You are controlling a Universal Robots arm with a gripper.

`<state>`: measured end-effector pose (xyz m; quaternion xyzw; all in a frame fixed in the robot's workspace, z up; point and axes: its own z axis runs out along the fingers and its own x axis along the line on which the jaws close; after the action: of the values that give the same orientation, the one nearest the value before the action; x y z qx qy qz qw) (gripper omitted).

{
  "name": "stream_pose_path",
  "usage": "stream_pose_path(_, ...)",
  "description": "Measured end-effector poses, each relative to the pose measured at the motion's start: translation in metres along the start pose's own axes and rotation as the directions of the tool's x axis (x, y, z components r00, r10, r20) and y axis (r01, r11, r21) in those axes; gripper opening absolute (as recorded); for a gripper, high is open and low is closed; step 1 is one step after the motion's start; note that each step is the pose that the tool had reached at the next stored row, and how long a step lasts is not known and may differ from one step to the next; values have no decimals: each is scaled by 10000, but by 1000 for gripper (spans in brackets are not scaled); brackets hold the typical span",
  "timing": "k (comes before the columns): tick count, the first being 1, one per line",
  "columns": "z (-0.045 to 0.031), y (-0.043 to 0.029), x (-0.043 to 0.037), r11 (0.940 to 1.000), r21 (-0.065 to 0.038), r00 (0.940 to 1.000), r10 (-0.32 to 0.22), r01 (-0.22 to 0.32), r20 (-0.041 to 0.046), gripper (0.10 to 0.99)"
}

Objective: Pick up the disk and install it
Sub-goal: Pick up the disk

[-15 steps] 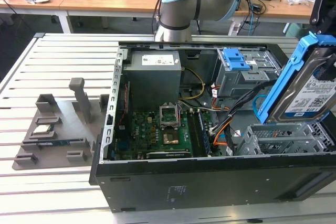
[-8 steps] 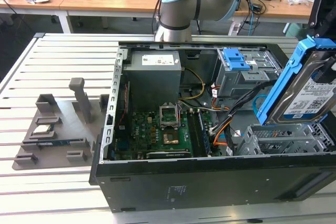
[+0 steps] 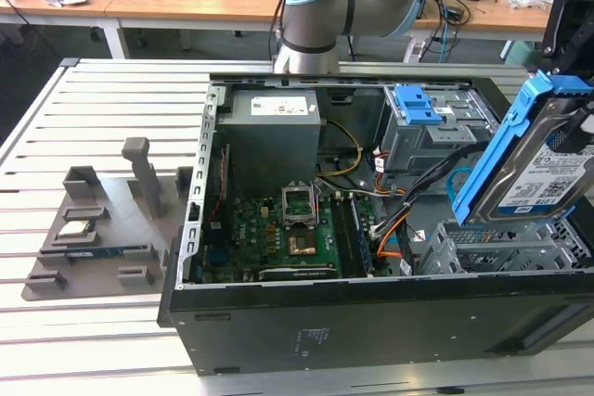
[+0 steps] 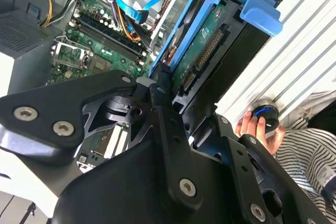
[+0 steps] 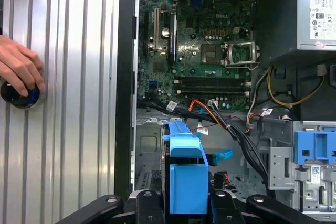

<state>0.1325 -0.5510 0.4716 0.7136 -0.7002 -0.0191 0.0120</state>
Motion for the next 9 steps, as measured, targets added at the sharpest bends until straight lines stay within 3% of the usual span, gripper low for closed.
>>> stream_pose_path(9, 91, -13, 1, 10000, 0, 10000, -2, 2, -2, 365)
